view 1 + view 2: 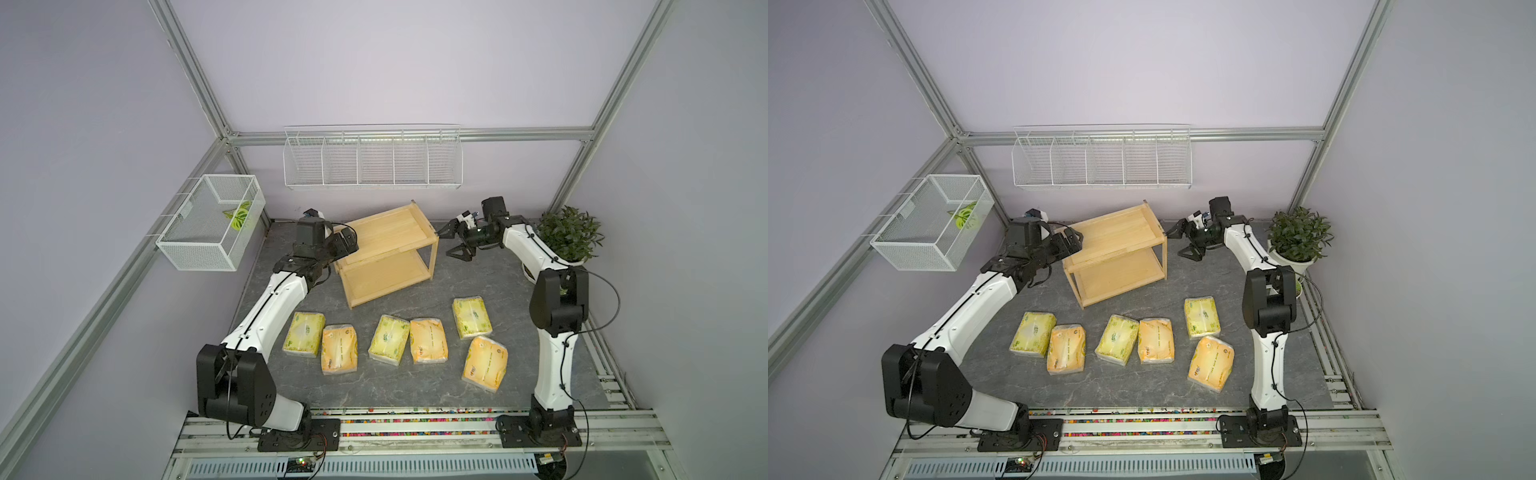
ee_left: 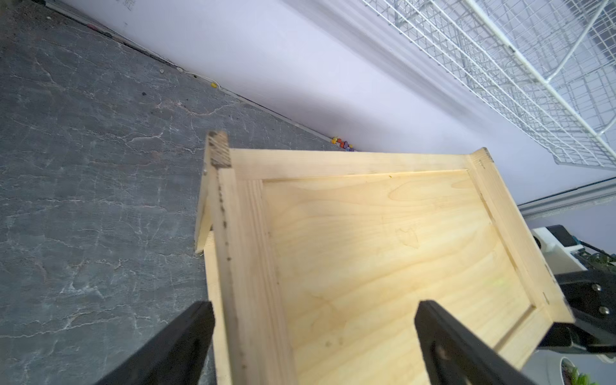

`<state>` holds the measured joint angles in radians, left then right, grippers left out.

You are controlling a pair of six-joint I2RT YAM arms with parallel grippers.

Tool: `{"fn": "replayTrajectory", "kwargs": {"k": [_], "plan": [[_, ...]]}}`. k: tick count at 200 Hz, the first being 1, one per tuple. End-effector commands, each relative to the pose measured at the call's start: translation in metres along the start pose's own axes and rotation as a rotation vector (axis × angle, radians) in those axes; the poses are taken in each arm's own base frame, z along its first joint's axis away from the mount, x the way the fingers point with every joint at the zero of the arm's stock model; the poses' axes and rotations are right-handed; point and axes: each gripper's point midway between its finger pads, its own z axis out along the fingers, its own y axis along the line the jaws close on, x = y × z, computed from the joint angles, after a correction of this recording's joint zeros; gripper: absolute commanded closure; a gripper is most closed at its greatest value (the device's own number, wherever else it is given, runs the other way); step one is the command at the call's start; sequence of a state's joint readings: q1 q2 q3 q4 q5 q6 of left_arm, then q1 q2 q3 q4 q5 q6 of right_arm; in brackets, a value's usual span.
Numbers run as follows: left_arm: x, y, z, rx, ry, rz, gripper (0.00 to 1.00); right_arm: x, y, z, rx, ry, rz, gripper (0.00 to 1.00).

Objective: Place the tissue boxes on the shelf by color
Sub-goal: Adjust the shelf at the center of the board.

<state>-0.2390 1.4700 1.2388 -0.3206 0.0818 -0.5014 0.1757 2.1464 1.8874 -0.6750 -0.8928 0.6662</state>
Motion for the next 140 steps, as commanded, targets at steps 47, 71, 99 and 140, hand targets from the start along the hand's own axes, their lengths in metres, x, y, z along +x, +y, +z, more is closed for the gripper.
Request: {"fn": "replayTrajectory", "kwargs": {"k": [47, 71, 99, 140], "plan": [[-0.001, -0.014, 0.002, 0.051, 0.027, 0.072, 0.00, 0.057, 0.035, 0.007, -0.027, 0.017, -0.106, 0.06], [0.004, -0.019, 0.007, 0.079, 0.050, 0.066, 0.00, 0.058, 0.028, -0.005, 0.006, -0.032, -0.087, 0.05], [0.011, -0.030, 0.013, 0.100, 0.061, 0.078, 0.00, 0.034, 0.008, -0.029, 0.047, -0.146, -0.009, 0.04], [0.022, -0.043, 0.028, 0.106, 0.086, 0.095, 0.00, 0.000, -0.019, -0.072, 0.095, -0.291, 0.090, 0.03]]}}
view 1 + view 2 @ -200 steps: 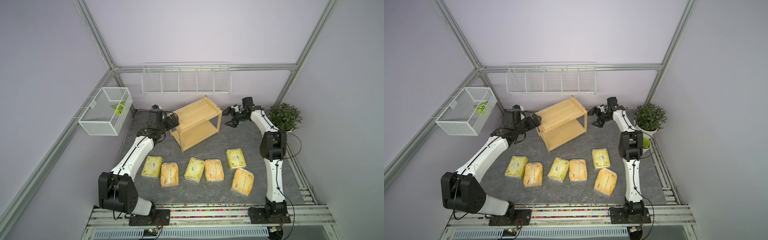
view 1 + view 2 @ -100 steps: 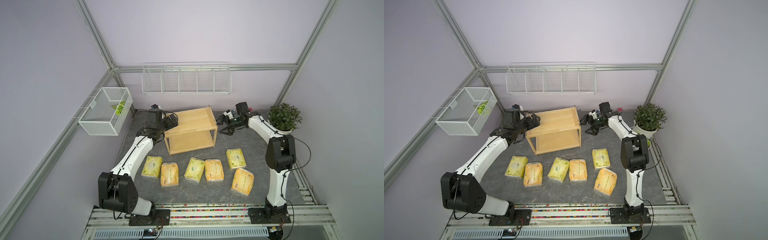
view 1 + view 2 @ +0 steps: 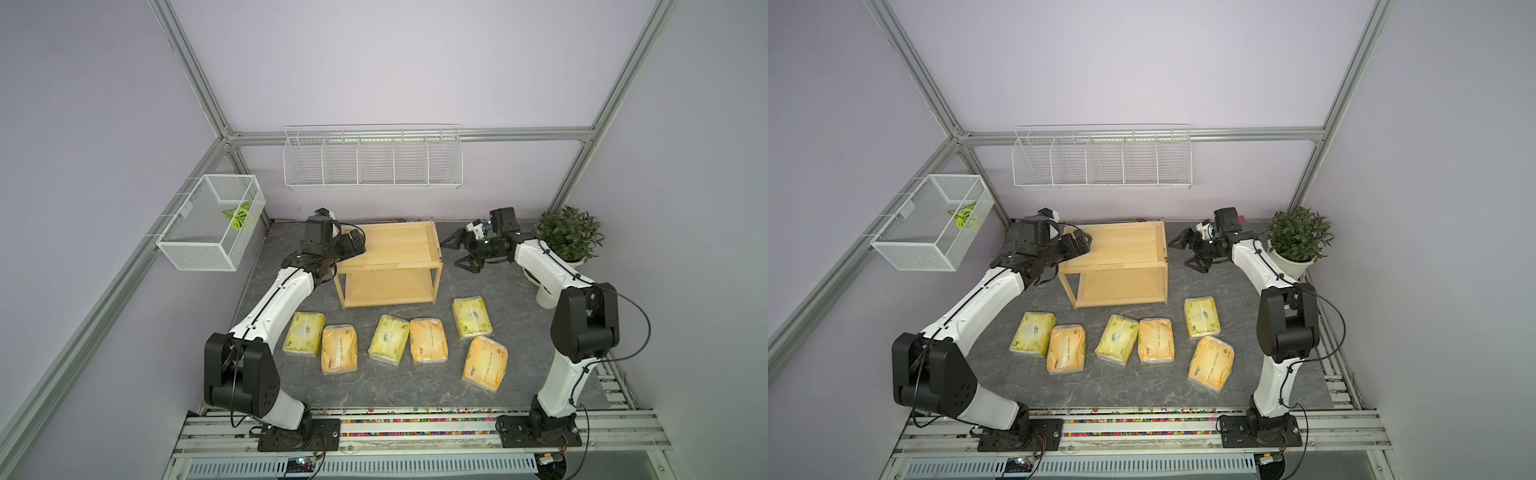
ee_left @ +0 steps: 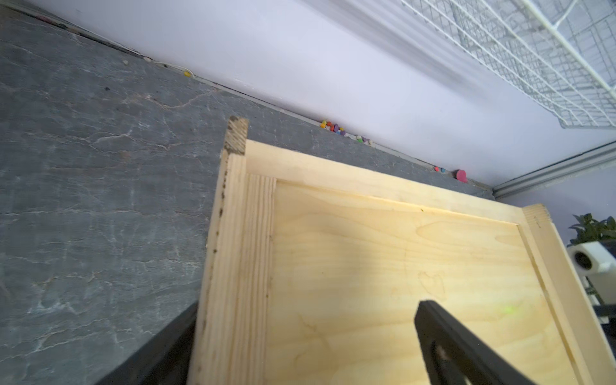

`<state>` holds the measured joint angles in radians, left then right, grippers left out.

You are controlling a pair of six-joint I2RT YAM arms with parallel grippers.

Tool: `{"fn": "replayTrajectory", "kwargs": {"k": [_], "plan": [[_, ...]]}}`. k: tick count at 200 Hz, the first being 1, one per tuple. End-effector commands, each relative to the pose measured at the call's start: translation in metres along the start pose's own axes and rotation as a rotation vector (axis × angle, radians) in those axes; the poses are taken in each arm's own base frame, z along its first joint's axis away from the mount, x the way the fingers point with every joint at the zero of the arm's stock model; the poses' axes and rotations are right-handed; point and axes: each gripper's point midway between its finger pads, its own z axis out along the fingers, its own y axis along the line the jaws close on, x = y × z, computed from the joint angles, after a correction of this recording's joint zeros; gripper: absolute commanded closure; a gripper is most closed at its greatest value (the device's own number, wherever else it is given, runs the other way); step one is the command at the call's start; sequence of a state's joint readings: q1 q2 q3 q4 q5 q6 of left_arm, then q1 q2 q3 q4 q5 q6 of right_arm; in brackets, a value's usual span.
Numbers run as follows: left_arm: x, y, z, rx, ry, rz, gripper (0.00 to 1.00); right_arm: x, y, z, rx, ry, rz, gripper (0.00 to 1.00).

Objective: Place the tissue boxes on the shelf by color
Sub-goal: Adjust the shelf at the center of the board, then move the box of tissues to the center of the board.

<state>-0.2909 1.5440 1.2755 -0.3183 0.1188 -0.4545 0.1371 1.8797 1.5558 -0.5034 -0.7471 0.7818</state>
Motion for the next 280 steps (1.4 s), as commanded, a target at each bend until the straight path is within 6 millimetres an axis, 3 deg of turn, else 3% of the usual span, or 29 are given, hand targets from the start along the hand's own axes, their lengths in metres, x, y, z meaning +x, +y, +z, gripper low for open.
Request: {"fn": "replayTrajectory", "kwargs": {"k": [1, 30, 55, 111, 133, 147, 176, 209, 250, 280], "plan": [[-0.001, -0.021, 0.008, 0.051, 0.012, 0.024, 0.00, -0.024, -0.006, -0.025, 0.024, -0.114, 0.037, 0.03], [-0.006, -0.021, 0.012, 0.036, -0.003, 0.032, 0.00, -0.033, -0.019, -0.047, 0.052, -0.188, 0.067, 0.03], [-0.025, -0.018, 0.004, -0.014, -0.060, 0.056, 0.00, -0.030, -0.028, -0.064, 0.068, -0.234, 0.085, 0.03], [-0.078, -0.005, -0.052, -0.145, -0.260, 0.088, 0.00, 0.001, -0.035, -0.108, 0.119, -0.309, 0.062, 0.02], [-0.088, 0.002, -0.078, -0.152, -0.278, 0.076, 0.00, 0.020, -0.036, -0.127, 0.130, -0.327, 0.053, 0.02], [-0.088, -0.005, -0.096, -0.115, -0.274, 0.089, 0.00, 0.036, -0.039, -0.138, 0.149, -0.329, 0.045, 0.02], [-0.058, -0.030, -0.119, 0.041, -0.166, 0.112, 0.00, 0.074, -0.047, -0.158, 0.167, -0.325, 0.059, 0.01], [0.005, -0.052, -0.131, 0.205, 0.001, 0.064, 0.00, 0.122, -0.056, -0.166, 0.162, -0.295, 0.066, 0.02], [0.080, -0.065, -0.134, 0.251, 0.089, 0.026, 0.00, 0.171, -0.060, -0.149, 0.062, -0.204, 0.102, 0.01], [0.123, -0.064, -0.128, 0.243, 0.142, 0.000, 0.00, 0.208, -0.057, -0.116, 0.108, -0.105, 0.032, 0.02]]}}
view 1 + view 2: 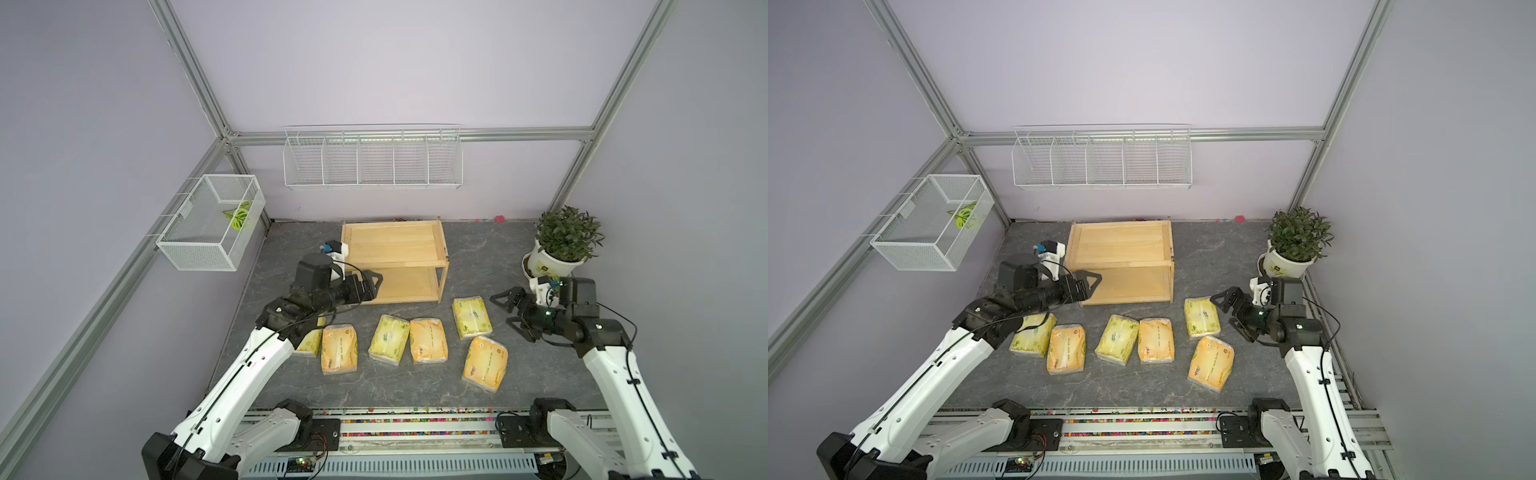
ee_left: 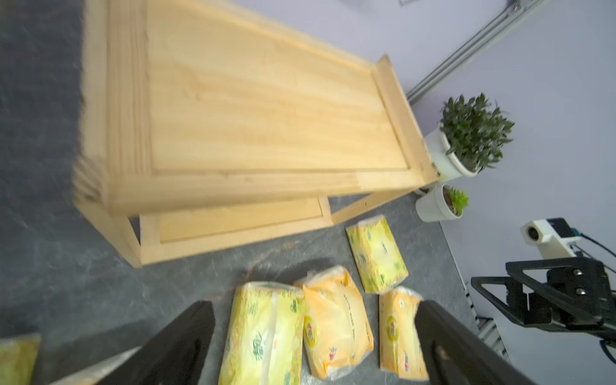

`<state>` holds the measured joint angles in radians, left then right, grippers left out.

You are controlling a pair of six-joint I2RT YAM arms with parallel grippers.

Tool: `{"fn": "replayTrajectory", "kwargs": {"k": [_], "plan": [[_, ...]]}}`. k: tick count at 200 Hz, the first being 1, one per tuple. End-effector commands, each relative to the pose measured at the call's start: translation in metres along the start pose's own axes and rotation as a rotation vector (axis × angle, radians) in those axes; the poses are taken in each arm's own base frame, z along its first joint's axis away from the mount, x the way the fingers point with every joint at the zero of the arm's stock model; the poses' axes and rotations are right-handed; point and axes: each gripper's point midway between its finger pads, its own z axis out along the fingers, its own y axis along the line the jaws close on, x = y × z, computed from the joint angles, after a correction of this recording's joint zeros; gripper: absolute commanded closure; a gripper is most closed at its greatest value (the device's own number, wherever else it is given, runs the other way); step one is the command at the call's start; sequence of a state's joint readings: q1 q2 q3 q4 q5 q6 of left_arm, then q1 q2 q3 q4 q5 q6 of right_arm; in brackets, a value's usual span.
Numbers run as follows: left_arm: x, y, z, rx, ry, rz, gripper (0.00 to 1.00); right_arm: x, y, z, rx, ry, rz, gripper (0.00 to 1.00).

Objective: Place the tissue boxes on the shelf by color
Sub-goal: Move the box of tissues to the center of the board.

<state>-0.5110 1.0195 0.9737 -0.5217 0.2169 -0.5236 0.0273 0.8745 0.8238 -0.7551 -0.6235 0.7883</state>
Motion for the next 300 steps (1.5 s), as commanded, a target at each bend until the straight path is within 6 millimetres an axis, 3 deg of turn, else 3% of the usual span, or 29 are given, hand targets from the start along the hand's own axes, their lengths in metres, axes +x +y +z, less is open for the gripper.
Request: {"fn": "replayTrajectory", "kwargs": {"k": [1, 29, 56, 119, 165, 209, 300], "plan": [[0.017, -0.003, 0.002, 0.001, -0.005, -0.053, 0.00, 0.033, 0.003, 0.018, 0.015, 0.081, -0.035, 0.02], [0.045, 0.009, 0.011, -0.056, 0.043, -0.067, 0.00, 0.074, 0.014, 0.057, 0.064, 0.156, -0.150, 0.01], [0.057, 0.032, 0.016, -0.141, 0.041, -0.122, 0.00, 0.108, 0.029, 0.093, 0.123, 0.214, -0.296, 0.01], [0.055, 0.077, 0.001, -0.351, -0.075, -0.183, 0.00, 0.159, 0.075, 0.164, 0.191, 0.259, -0.571, 0.01], [0.051, 0.085, -0.012, -0.406, -0.111, -0.182, 0.00, 0.189, 0.078, 0.198, 0.262, 0.312, -0.649, 0.01], [0.050, 0.084, -0.017, -0.400, -0.114, -0.176, 0.00, 0.204, 0.064, 0.213, 0.343, 0.339, -0.692, 0.02], [0.056, 0.087, -0.018, -0.400, -0.104, -0.177, 0.00, 0.198, 0.035, 0.210, 0.441, 0.323, -0.702, 0.01]]}}
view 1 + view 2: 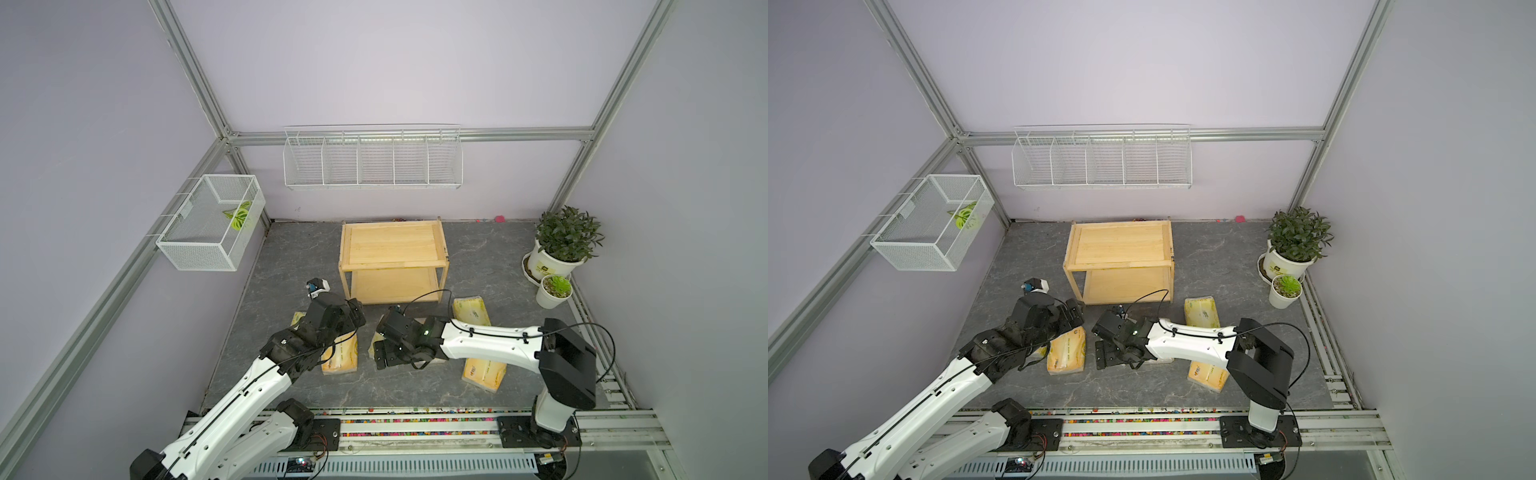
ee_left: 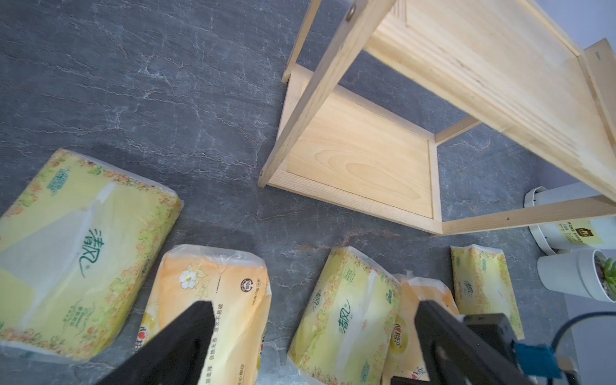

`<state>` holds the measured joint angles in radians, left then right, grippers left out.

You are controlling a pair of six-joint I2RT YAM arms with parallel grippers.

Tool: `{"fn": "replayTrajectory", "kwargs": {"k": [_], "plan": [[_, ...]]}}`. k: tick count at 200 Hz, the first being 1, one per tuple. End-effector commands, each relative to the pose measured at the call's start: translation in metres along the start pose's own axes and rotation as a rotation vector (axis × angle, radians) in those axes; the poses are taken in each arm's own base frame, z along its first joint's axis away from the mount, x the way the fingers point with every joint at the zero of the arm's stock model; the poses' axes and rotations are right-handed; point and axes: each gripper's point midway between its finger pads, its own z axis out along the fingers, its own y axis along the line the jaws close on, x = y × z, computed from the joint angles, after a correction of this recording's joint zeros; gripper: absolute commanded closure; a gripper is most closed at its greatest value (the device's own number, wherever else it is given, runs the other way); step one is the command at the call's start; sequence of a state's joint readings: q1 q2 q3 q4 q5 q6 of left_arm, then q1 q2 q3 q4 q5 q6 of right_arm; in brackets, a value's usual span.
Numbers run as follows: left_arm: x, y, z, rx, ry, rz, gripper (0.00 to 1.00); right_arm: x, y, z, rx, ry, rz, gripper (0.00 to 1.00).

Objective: Place the tissue boxes on the shelf by color
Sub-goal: Move the box of tissues to the center of the board.

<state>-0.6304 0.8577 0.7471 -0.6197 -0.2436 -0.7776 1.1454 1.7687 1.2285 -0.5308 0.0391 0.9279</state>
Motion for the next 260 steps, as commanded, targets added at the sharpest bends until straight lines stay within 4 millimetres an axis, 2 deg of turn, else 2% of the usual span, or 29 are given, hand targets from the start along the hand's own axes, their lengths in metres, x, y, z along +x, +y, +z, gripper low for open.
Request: {"fn": "replayTrajectory", "kwargs": {"k": [1, 53, 92, 176, 233, 260], "plan": [[0.002, 0.005, 0.000, -0.014, -0.003, 0.000, 0.00, 0.006, -0.015, 0.002, 0.064, 0.008, -0.005, 0.01], [0.004, 0.004, 0.002, -0.015, 0.008, -0.005, 0.00, 0.007, -0.020, 0.017, 0.098, 0.021, -0.012, 0.01], [0.006, 0.006, 0.001, -0.018, 0.014, -0.006, 0.00, 0.005, -0.033, 0.026, 0.147, 0.023, 0.003, 0.02], [0.012, -0.003, 0.005, 0.032, 0.039, 0.011, 0.00, -0.016, -0.111, 0.000, 0.254, -0.032, 0.146, 0.02], [0.037, -0.027, 0.018, 0.163, 0.163, 0.042, 0.00, -0.023, -0.127, -0.024, 0.184, -0.078, 0.206, 0.02], [0.052, -0.032, 0.026, 0.186, 0.234, 0.024, 0.00, -0.024, -0.143, -0.025, 0.155, -0.073, 0.261, 0.01]]}}
